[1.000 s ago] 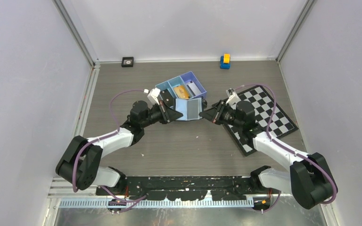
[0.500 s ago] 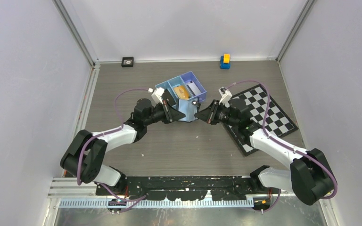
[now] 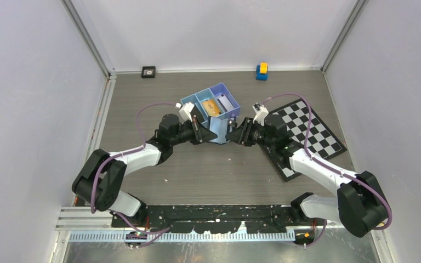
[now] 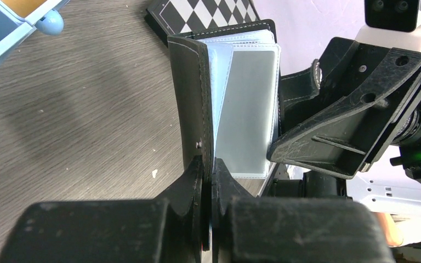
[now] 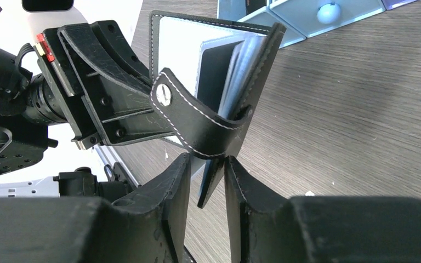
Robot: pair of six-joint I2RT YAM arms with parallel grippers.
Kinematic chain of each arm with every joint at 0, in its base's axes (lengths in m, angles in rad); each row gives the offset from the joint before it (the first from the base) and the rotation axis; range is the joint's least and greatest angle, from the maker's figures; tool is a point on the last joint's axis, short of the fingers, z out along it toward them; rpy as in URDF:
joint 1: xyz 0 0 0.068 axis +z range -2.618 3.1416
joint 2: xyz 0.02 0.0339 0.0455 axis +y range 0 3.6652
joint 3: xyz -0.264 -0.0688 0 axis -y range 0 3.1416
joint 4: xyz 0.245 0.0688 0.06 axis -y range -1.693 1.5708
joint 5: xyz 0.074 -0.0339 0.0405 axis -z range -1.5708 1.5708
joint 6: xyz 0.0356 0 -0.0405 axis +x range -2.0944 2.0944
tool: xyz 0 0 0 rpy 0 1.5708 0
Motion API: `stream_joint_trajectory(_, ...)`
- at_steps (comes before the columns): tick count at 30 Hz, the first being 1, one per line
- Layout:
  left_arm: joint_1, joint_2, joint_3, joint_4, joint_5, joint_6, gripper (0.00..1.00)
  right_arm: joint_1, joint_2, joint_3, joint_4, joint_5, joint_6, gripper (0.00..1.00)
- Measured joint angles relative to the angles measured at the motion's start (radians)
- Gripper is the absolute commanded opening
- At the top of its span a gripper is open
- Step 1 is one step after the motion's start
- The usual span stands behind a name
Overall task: Take the credit cards out of the card holder
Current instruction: Close the card holder at the center of the board.
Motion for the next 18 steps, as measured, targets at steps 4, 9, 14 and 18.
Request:
stream_joint_trajectory(4,-0.005,0.010,0.008,-0.006,-0.001,0.012,0.00,0.000,0.007,0.008,-0.003,-0.001,0.000,0.38)
stream_joint_trajectory(9,-0.025,0.028,0.026,-0.014,0.000,0.021,0.00,0.002,0.017,0.010,-0.012,-0.001,-0.003,0.44)
stream_joint_trajectory(14,-0.048,0.042,0.043,-0.039,-0.001,0.043,0.00,0.005,0.055,0.031,-0.027,-0.001,-0.004,0.45)
stream_joint_trajectory(18,-0.054,0.053,0.053,-0.056,0.001,0.048,0.00,0.008,0.084,0.043,-0.032,-0.003,-0.004,0.45)
